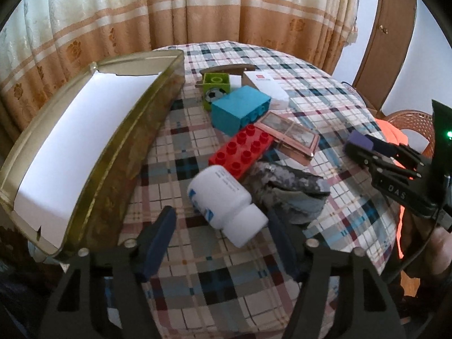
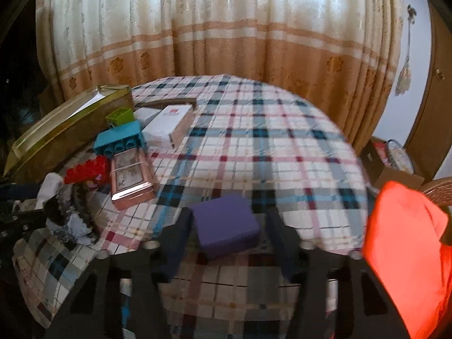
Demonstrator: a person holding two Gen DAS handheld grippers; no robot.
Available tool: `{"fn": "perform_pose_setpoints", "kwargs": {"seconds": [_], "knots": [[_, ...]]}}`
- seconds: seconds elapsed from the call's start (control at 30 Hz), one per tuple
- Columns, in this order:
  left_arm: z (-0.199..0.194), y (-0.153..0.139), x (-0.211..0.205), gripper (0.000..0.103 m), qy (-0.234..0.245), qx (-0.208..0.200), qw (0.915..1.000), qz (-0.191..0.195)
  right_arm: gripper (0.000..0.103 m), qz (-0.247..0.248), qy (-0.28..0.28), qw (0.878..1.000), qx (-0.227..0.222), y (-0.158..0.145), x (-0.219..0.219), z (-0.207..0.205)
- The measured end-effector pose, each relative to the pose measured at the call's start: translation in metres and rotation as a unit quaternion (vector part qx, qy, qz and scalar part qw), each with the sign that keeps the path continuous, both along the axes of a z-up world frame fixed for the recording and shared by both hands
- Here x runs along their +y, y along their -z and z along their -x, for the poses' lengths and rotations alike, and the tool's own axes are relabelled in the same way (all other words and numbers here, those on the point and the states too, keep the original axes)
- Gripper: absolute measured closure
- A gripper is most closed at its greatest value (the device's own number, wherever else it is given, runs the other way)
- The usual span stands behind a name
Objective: Organize rigid objects
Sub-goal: 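Move right gripper to the purple cube while left gripper approaches the white pill bottle, then close right gripper on the purple cube while left gripper closes on the white bottle, then carry the purple cube with right gripper while left gripper carries the bottle to the tray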
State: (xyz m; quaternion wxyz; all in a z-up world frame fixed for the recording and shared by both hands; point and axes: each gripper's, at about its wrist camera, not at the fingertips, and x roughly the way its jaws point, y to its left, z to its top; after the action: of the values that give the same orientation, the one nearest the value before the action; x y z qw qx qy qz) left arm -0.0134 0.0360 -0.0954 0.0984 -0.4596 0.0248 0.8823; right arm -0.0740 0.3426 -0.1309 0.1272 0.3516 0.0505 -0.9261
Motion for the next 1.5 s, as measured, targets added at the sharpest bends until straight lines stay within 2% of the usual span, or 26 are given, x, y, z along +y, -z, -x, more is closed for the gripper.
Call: {"fn": "perform_pose_setpoints", "kwargs": {"seconds": [0.07, 0.27, 0.33, 0.73, 1.0, 1.5], "knots": [[0.002, 0.003, -0.002, 0.062, -0.002, -0.007, 1.0000, -0.002, 0.056, 0.002, -0.004, 1.000, 0.000, 0.001, 0.000, 0.000], [0.001, 0.001, -0.006, 0.065, -0.006, 0.007, 1.0000, -0.004, 0.059, 0.006, -0.007, 1.000, 0.008, 0.000, 0.001, -0.002], [0.000, -0.001, -0.007, 0.072, -0.008, 0.013, 0.9999, -0.001, 0.061, 0.009, -0.009, 1.000, 0.012, -0.002, 0.002, -0.003], [-0.002, -0.007, -0.006, 0.072, -0.001, 0.028, 0.9996, -0.005, 0.061, 0.017, -0.016, 1.000, 0.020, -0.008, 0.002, -0.009], [-0.009, -0.025, -0.003, 0.072, 0.004, 0.073, 0.9973, 0.009, 0.061, 0.026, -0.026, 0.999, 0.030, -0.019, -0.002, -0.014], [-0.009, -0.055, -0.019, 0.072, -0.018, 0.116, 0.9931, 0.004, 0.061, 0.045, -0.068, 0.995, 0.057, -0.050, -0.026, -0.025]]}}
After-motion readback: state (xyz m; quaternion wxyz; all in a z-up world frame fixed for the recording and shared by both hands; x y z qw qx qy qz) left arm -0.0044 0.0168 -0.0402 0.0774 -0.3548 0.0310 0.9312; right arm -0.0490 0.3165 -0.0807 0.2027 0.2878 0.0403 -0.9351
